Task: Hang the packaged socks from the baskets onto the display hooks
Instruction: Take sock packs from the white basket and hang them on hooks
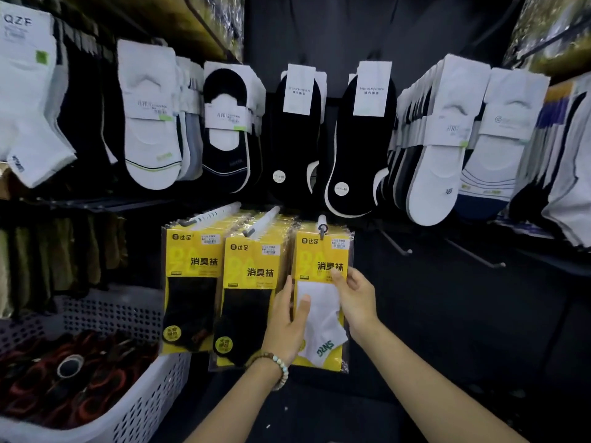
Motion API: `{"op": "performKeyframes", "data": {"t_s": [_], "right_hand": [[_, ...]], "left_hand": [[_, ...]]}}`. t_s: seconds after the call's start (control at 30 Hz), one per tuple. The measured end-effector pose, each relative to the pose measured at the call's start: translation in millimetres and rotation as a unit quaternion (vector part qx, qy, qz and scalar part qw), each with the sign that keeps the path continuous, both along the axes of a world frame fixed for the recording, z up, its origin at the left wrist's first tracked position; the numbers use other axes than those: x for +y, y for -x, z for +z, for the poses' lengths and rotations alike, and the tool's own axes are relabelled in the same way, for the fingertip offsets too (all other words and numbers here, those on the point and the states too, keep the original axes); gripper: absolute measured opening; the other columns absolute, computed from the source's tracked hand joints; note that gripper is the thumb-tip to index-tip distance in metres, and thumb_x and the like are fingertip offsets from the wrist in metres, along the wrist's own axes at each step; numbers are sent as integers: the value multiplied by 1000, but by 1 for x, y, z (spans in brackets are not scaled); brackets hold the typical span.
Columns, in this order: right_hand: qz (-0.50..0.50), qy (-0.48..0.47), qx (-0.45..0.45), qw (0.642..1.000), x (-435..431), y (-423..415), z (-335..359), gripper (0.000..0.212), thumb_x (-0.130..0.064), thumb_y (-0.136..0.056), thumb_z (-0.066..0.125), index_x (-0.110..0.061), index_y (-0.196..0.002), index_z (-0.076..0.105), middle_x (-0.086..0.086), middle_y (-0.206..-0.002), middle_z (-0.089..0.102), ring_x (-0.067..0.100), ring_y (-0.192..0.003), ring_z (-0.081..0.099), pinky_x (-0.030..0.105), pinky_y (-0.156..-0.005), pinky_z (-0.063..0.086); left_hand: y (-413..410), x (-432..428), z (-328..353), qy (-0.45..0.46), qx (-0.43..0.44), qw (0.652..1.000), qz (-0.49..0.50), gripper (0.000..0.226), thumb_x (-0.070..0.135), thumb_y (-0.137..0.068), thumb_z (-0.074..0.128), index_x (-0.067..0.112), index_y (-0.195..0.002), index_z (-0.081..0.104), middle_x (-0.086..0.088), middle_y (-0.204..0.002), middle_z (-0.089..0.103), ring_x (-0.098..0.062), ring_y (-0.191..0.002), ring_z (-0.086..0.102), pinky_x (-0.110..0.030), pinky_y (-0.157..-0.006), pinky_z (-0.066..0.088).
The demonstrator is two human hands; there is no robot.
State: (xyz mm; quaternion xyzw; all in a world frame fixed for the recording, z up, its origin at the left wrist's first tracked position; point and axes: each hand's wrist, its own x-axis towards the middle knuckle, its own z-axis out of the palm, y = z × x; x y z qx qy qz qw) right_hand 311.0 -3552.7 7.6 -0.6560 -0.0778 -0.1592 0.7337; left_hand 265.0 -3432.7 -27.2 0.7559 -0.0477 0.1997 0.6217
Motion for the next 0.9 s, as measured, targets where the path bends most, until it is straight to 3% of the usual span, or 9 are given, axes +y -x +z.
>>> {"op": "performKeyframes", "data": {"t_s": [0.1,0.23,0.33,0.43,0.5,0.57,0.63,0.77,0.9], "right_hand": [[-13,-4,15,1000,0,-22,1,8,-19,-92,61,-13,-95,66,3,-95,74,18,-93,70,36,-85,56],[-32,5,51,998,1,-43,-1,9,-24,-91,63,-16,-88,66,3,-90,73,18,-85,68,39,-77,55],[-50,20,66,996,-3,-47,-5,19,-27,-89,66,-10,-98,67,-1,-85,69,11,-77,63,22,-63,52],[-53,43,70,995,-17,-34,-11,26,-22,-89,66,-8,-110,62,-5,-86,66,3,-76,61,7,-53,46],[-40,61,86,994,-31,-15,-16,31,-19,-90,65,-8,-118,58,-1,-100,66,7,-86,63,9,-62,49],[-33,105,108,988,-49,10,-24,36,-18,-90,65,-10,-124,55,1,-116,61,13,-105,59,21,-87,50],[-17,143,124,982,-71,39,-39,34,-18,-89,65,-13,-123,56,0,-120,59,12,-108,56,28,-97,46],[21,198,183,963,-113,104,-87,29,-17,-89,66,-15,-117,59,1,-120,60,12,-105,58,30,-95,47],[46,281,282,916,-153,164,-156,26,-18,-89,66,-16,-113,57,5,-122,58,19,-108,57,30,-89,47]], "left_hand": [[-23,-6,-2,-11,2,1000,14,62,42,-95,41,27,-149,13,8,-150,20,-2,-130,25,-22,-104,26],[-46,-10,-3,-4,12,1000,14,63,40,-96,40,24,-149,11,8,-154,16,-8,-138,21,-23,-107,21],[-51,-10,-5,7,18,1000,15,62,39,-96,41,24,-149,13,6,-154,19,-12,-140,21,-35,-115,23],[-44,-9,-10,10,30,999,19,60,41,-95,43,24,-147,19,5,-152,26,-12,-137,28,-34,-113,26],[-30,-6,-15,6,46,999,16,59,41,-94,45,22,-146,25,4,-147,34,-12,-133,35,-27,-106,31],[-9,-2,-27,-28,72,997,-4,59,43,-93,47,22,-144,28,6,-143,38,-13,-130,39,-28,-102,35],[18,3,-42,-65,92,993,-27,56,43,-92,48,23,-142,31,9,-139,39,-14,-129,40,-26,-98,37],[75,6,-84,-101,157,981,-61,61,44,-92,49,22,-144,28,9,-146,32,-12,-132,36,-29,-104,36],[136,-12,-143,-131,238,956,-108,58,41,-92,51,19,-142,32,3,-144,37,-13,-129,40,-28,-105,36]]}}
